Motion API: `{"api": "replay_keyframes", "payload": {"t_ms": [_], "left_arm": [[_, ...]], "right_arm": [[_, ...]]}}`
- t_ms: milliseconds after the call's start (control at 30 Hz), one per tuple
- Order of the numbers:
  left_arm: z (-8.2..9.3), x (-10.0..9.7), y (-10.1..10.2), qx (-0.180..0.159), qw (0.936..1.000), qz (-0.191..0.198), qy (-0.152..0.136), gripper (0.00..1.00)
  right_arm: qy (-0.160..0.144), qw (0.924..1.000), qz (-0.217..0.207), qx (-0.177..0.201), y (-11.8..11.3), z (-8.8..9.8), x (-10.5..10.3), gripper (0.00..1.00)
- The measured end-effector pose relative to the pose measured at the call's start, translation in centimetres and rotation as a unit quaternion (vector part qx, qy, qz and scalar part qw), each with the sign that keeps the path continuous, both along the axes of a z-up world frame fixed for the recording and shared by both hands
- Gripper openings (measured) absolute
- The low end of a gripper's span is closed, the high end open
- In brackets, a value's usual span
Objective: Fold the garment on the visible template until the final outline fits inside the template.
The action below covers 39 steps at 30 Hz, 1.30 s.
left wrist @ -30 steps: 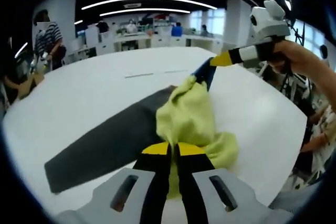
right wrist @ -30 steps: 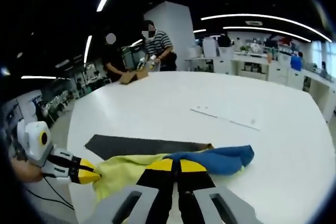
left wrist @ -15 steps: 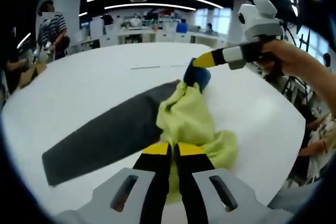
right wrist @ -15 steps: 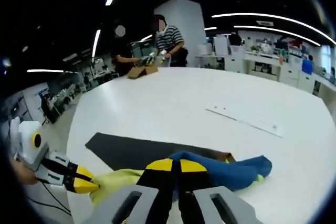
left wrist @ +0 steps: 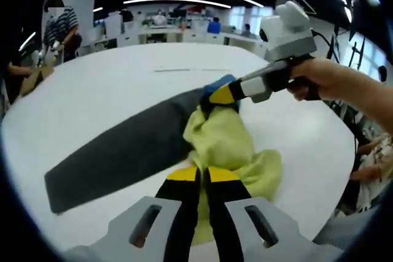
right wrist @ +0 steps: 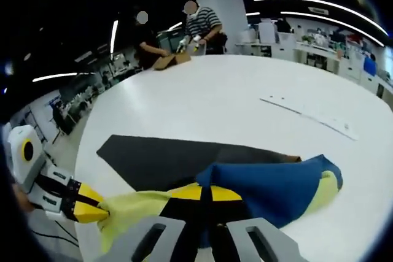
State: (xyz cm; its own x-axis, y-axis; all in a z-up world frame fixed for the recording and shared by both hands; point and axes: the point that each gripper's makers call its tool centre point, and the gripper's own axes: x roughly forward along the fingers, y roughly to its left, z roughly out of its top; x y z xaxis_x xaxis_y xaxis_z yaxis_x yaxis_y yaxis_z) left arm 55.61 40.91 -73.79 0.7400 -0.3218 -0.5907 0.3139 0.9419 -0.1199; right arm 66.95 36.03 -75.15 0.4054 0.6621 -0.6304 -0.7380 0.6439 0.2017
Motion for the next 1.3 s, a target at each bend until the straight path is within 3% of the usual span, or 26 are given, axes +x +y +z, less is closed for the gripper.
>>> {"api": "replay_keyframes", "payload": {"t_ms": [133,300,433,533,833,1033,1100,1300], "left_arm": [[0.0,0.0,0.1,0.0,1.0,0.001,0.002,0.01],[0.0,0.0,0.2,0.0,1.0,0.002,0.003,0.01],[0.1,-0.2,0.0,0.002,1.0,-0.001,0.002,0.01],[0.2,-0.3,0.0,0.002,1.0,0.0,0.0,0.01],[0.5,0.0,0.4,0.003,0.9999,0.011,-0.008,0.02],[1.0,0.4,0.7,-0.006,0.9997,0.019,-0.014,0.02],[1.3,0.5,0.6,-0.018,0.9994,0.019,-0.022,0.01],[1.5,0.6,1.0,-0.011,0.9993,0.024,-0.025,0.01]], "right_arm": [[0.003,1.0,-0.004,0.005,-0.3,0.4,-0.1,0.01],[-0.013,0.9998,-0.006,0.012,-0.7,2.1,-0.6,0.24],[-0.01,0.9996,-0.02,0.017,-1.8,3.1,-1.3,0.29],[-0.013,0.9993,-0.032,0.012,-2.7,3.4,-1.8,0.38],[0.011,0.9983,-0.057,0.006,-4.8,2.1,-4.3,0.31],[0.039,0.9971,-0.065,0.005,-4.5,0.5,-5.8,0.26],[0.044,0.9964,-0.072,0.008,-4.4,0.2,-5.9,0.24],[0.058,0.9933,-0.099,0.014,-3.7,-0.6,-5.8,0.14]]}}
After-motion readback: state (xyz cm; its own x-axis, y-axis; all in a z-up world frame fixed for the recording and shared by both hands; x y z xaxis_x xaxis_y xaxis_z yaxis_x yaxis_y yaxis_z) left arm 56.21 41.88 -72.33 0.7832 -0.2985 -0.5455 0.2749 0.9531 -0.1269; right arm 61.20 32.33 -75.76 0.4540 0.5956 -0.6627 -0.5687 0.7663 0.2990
